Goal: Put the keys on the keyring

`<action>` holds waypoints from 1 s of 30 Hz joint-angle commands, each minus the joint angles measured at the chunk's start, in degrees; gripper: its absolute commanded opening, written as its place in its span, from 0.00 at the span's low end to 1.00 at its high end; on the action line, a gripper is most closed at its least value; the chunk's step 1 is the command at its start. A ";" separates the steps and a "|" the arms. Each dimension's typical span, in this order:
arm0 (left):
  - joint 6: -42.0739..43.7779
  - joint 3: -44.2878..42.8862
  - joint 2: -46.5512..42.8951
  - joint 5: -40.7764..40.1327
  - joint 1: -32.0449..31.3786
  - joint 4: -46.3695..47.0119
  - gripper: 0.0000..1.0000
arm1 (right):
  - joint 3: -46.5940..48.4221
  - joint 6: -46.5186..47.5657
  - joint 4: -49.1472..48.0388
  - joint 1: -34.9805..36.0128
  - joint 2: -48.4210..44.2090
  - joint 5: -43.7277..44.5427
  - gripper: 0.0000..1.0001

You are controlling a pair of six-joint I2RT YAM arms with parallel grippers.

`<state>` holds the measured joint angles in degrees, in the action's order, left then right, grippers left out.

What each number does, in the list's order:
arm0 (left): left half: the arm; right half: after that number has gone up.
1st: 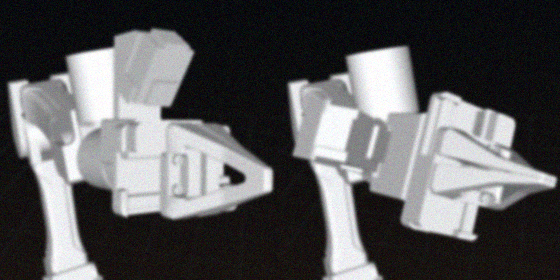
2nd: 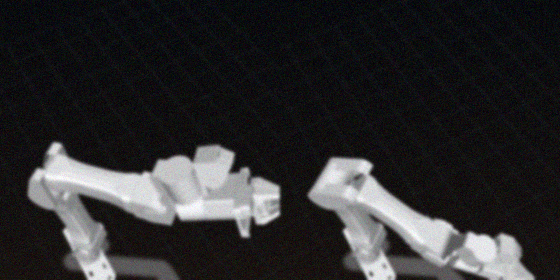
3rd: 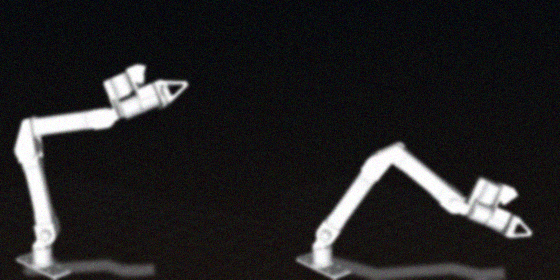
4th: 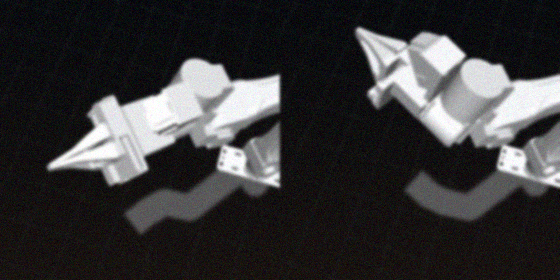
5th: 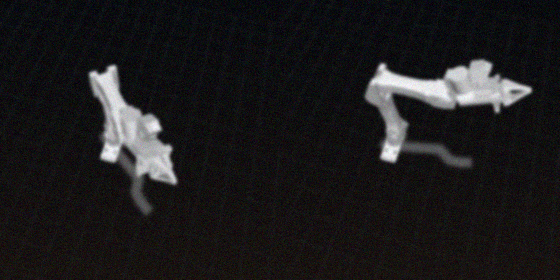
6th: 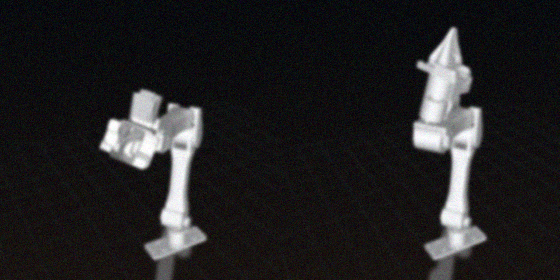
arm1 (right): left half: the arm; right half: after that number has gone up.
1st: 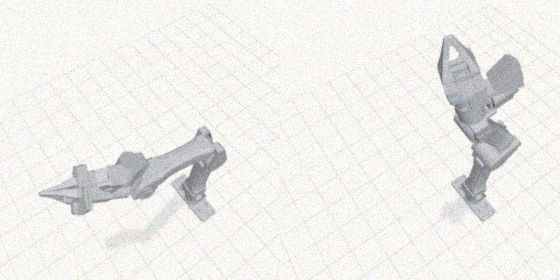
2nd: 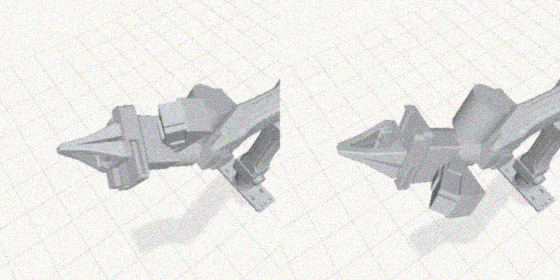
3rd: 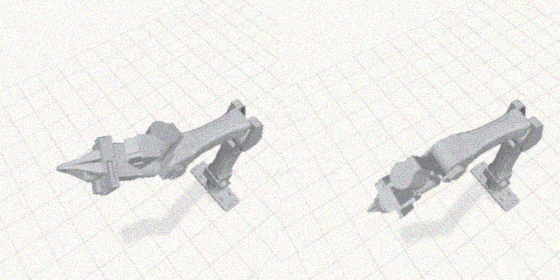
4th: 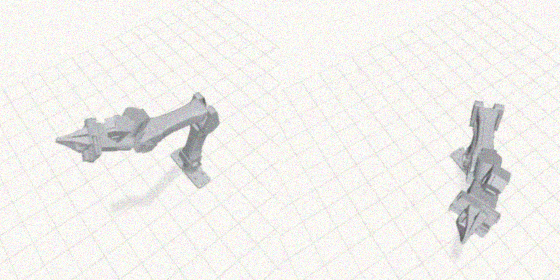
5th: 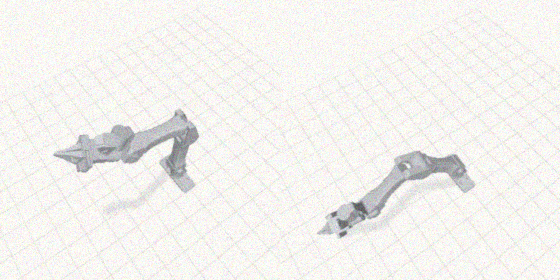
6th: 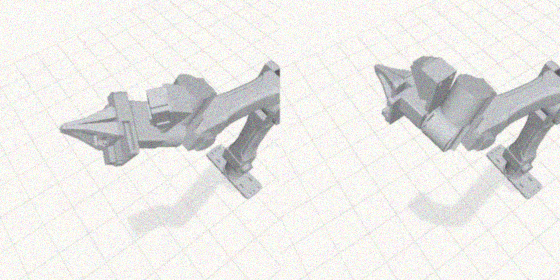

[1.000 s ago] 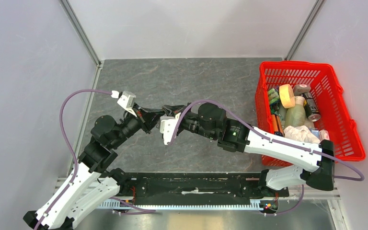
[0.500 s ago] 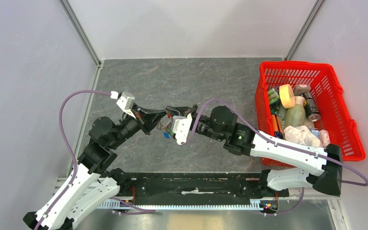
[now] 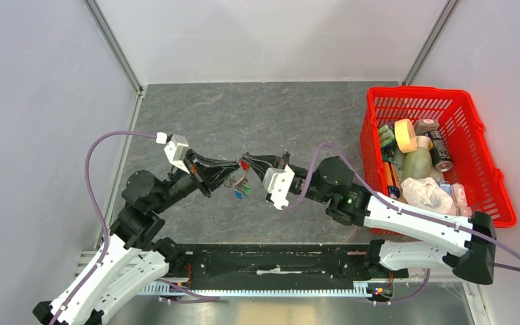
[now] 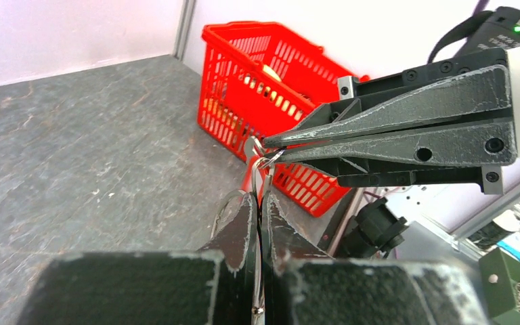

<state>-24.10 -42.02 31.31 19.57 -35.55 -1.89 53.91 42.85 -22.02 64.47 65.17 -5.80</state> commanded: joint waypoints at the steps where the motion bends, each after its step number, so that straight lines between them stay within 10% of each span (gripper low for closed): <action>1: -4.28 -0.63 -1.62 6.76 -0.92 8.39 0.02 | -0.61 -1.01 -2.39 -2.50 -3.69 0.66 0.00; 19: -6.12 -1.22 0.30 8.59 -0.92 8.75 0.02 | 2.31 -4.05 2.92 -2.50 -6.79 -3.02 0.00; 30: -6.18 -1.92 0.16 8.04 -0.92 8.04 0.02 | 2.49 -10.13 7.53 -2.52 -12.28 -0.01 0.38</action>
<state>-28.73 -42.02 31.94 26.83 -36.14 3.20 53.41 36.60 -17.10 62.00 55.53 -8.45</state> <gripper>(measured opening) 0.043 0.343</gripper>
